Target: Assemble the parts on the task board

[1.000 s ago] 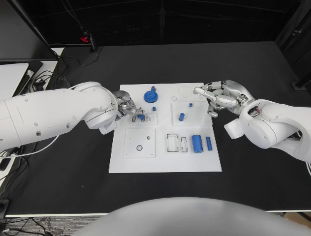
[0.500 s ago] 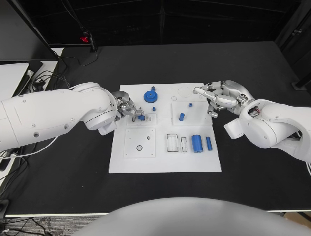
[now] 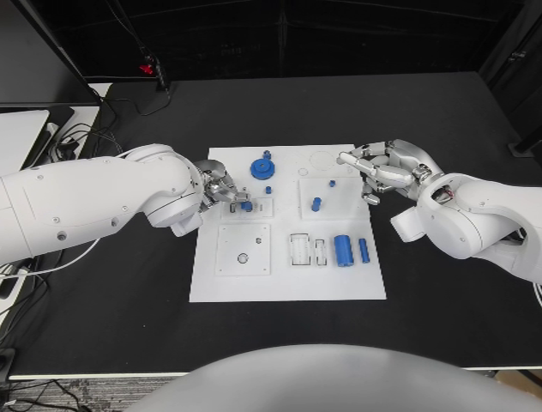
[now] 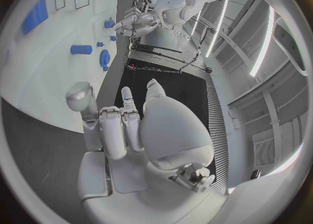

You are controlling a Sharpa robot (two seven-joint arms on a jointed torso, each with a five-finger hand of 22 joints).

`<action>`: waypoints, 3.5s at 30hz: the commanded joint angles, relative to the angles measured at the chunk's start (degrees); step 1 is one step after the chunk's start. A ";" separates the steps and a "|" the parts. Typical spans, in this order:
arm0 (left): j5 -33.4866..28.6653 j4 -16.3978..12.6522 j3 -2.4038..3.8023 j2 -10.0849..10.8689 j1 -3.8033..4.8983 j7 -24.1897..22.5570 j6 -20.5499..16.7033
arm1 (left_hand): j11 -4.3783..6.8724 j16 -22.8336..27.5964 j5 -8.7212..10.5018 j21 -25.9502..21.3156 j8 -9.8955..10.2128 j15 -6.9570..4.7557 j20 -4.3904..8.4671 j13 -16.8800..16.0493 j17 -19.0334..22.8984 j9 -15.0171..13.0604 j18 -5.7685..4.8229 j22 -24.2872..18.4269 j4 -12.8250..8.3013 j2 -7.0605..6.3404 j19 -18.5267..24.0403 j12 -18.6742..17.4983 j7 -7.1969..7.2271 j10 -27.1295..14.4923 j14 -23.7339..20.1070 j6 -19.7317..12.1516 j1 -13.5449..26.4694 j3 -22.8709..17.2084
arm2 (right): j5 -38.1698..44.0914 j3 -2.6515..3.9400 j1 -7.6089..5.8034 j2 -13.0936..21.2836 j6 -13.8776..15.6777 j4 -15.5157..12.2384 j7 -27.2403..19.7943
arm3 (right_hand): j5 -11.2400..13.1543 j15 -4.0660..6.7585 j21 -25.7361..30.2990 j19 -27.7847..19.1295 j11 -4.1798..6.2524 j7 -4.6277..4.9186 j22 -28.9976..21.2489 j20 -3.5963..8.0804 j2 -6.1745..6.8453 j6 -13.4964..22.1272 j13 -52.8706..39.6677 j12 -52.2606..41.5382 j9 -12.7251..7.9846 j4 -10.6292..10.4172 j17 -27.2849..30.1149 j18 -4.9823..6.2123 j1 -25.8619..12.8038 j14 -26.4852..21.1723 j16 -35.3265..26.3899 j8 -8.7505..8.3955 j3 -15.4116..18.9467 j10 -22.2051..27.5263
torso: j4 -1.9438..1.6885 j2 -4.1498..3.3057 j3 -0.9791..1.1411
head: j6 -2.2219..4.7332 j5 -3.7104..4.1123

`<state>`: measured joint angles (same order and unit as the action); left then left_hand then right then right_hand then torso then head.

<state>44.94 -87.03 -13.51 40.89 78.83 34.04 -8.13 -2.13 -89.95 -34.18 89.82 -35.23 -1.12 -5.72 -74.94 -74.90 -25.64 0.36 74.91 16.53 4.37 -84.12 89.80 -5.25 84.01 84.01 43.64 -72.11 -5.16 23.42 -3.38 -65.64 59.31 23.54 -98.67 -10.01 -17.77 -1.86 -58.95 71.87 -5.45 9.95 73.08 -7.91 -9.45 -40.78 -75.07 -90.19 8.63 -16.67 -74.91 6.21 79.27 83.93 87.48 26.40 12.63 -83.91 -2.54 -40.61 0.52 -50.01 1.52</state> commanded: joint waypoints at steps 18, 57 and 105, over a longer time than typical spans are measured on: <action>0.23 -0.25 0.03 0.10 0.06 -1.19 0.55 | 0.66 -0.05 -0.19 0.18 -1.17 -0.58 0.50 -15.06 -15.10 -0.71 -0.36 15.09 -0.21 -0.62 -5.88 0.20 0.41 5.99 5.99 0.82 -2.24 -0.75 | -0.04 0.02 -0.06 -0.06 -0.17 0.07 -0.13 | -0.46 0.00 0.23 -0.39 -0.16 0.08 -0.02 -0.11 -0.54 0.35 -14.93 0.19 0.00 -0.02 -10.38 1.12 0.15 3.18 -0.11 0.21 0.28 -6.09 | 0.01 0.04 0.00 | 0.01 -0.07; 0.23 0.16 0.04 -0.03 0.06 -0.55 2.08 | 0.89 -0.05 0.05 0.18 -1.96 -0.85 0.77 -15.06 -15.10 -1.45 -0.36 15.09 -0.24 -1.32 -5.88 0.20 0.59 5.99 5.99 0.61 -4.25 -0.94 | -0.04 0.02 -0.06 -0.18 -0.32 0.15 0.05 | -0.46 0.00 0.23 -0.39 -0.16 0.08 -0.02 -0.11 -0.54 0.35 -14.93 0.19 0.00 -0.02 -10.38 1.12 0.15 3.18 -0.11 0.21 0.28 -6.09 | 0.04 0.00 -0.01 | 0.01 -0.15; 0.10 0.77 0.04 -0.62 0.07 -2.70 0.31 | 0.32 -0.05 8.56 0.18 -1.47 -0.30 0.35 -15.06 -15.10 -1.37 -0.36 15.09 0.23 0.90 -5.88 0.20 0.05 5.99 5.99 0.86 11.36 6.96 | -0.04 0.02 -0.05 -0.19 -0.51 0.19 0.34 | -0.62 -0.01 0.30 -0.39 -0.17 0.10 -0.01 -0.12 -0.68 0.47 -14.93 0.19 -0.03 -0.03 -10.38 1.13 0.30 3.18 -0.09 0.35 0.35 -6.09 | 0.02 0.03 0.00 | 0.01 0.11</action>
<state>45.01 -86.18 -13.51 40.33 78.83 32.63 -6.70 -1.73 -89.95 -25.79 89.82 -36.46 -1.45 -5.31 -74.93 -74.91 -26.96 0.37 74.91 16.86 5.17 -84.13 89.80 -5.27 84.01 84.08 44.03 -61.14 1.50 23.42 -3.38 -65.64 59.18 23.50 -98.42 -9.49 -18.08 -1.86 -58.95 71.87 -5.55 9.95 73.08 -7.91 -9.68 -40.78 -75.07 -90.21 8.64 -16.67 -74.90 6.21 79.50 83.93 87.48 26.40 12.63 -83.82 -2.52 -40.57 0.52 -50.01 1.66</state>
